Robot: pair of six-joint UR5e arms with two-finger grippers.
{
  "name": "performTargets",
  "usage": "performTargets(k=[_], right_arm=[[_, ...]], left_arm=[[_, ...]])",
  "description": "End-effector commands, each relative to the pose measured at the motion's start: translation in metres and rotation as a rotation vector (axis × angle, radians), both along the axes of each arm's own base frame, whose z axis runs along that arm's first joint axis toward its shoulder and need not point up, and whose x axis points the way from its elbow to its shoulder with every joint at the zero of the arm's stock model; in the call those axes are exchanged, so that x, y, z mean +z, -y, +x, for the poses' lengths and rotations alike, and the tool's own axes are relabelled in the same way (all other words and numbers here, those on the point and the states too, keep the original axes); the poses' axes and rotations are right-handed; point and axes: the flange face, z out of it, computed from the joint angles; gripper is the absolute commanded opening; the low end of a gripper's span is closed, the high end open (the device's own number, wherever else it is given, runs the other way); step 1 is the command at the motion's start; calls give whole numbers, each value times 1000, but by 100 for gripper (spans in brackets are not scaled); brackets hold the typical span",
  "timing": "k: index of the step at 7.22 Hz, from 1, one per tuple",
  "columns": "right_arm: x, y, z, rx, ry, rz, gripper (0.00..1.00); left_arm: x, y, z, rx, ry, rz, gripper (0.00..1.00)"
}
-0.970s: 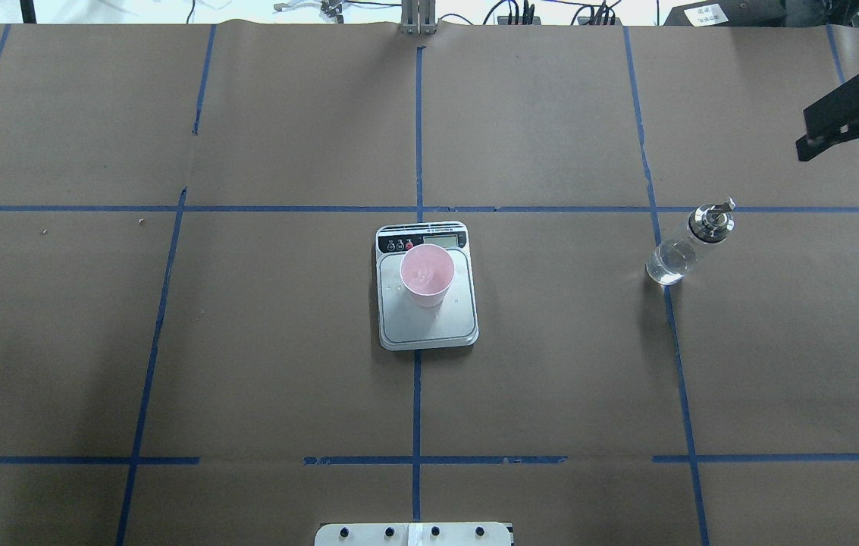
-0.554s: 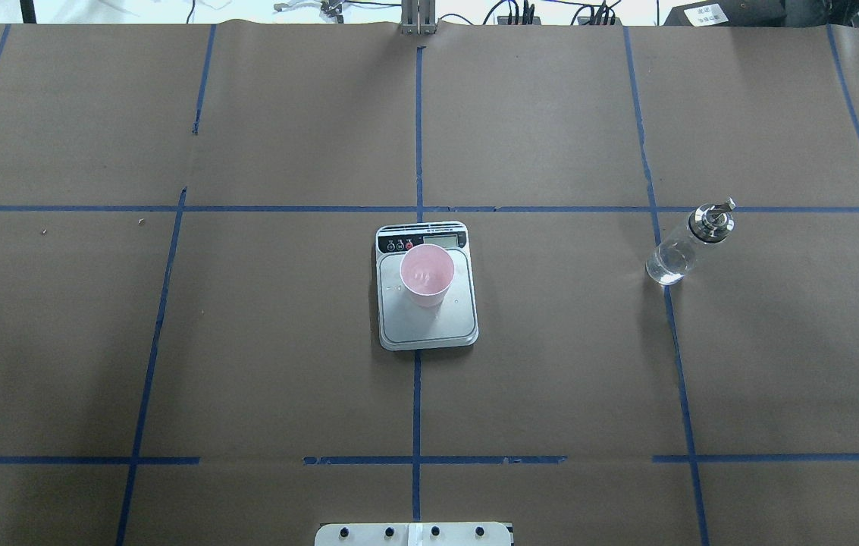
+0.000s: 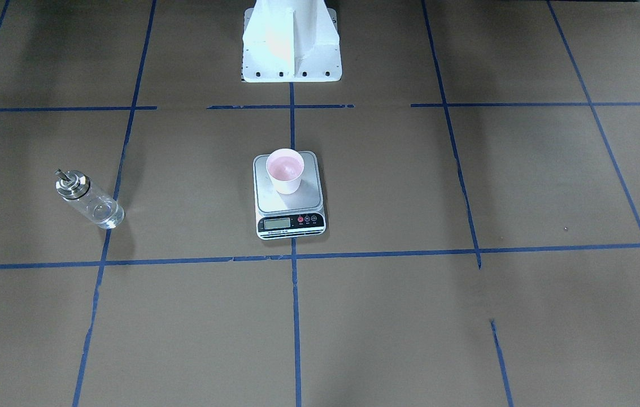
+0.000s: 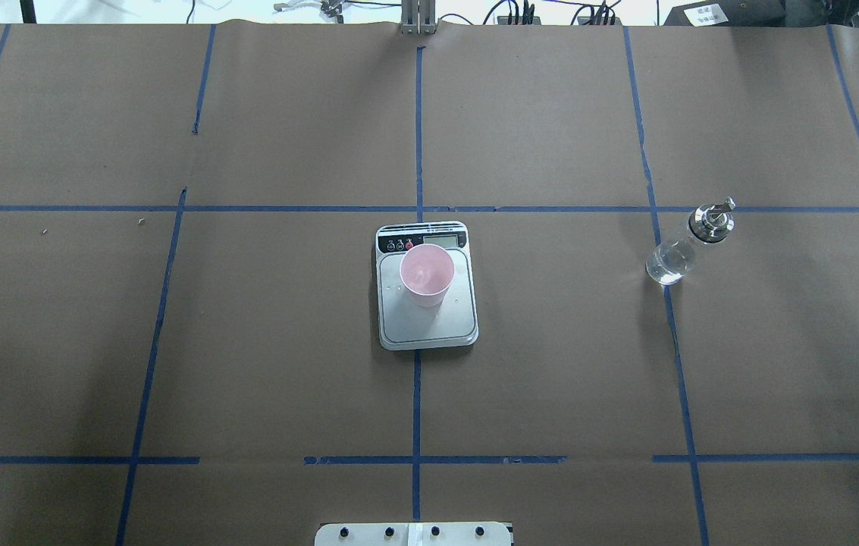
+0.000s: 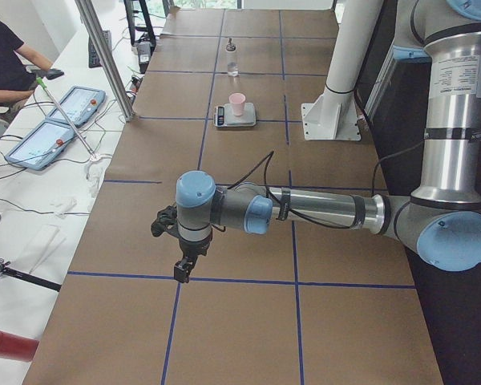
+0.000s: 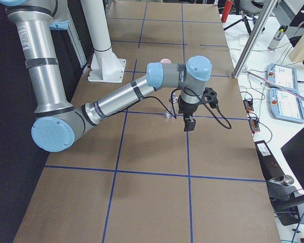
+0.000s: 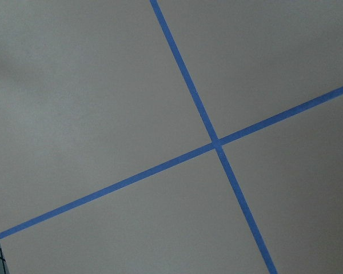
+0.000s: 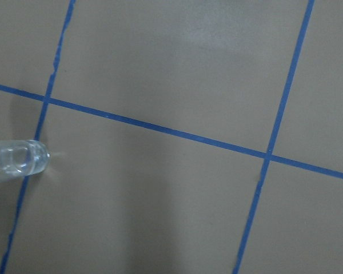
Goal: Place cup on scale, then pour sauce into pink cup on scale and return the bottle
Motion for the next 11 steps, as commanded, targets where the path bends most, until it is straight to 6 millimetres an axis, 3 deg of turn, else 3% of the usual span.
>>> performTargets(k=[1,3,4,6,11], right_arm=[[80,-14,4,-5,-9,134,100],[166,-26,4,-3,-11,8,100],[170,-28,4,6,-9,6,100],[166,-25,4,111,-9,-90,100],[165,-24,4,117,-10,-94,100]], left_arm=[[10,-10,3,4,-60,-96,100],[36,-20,3,2,-72,-150,100],[47,-22,3,1,-74,-171,100],[48,-21,3,1,-73,-178,100],[49,-19,2,-13,-74,-188,100]])
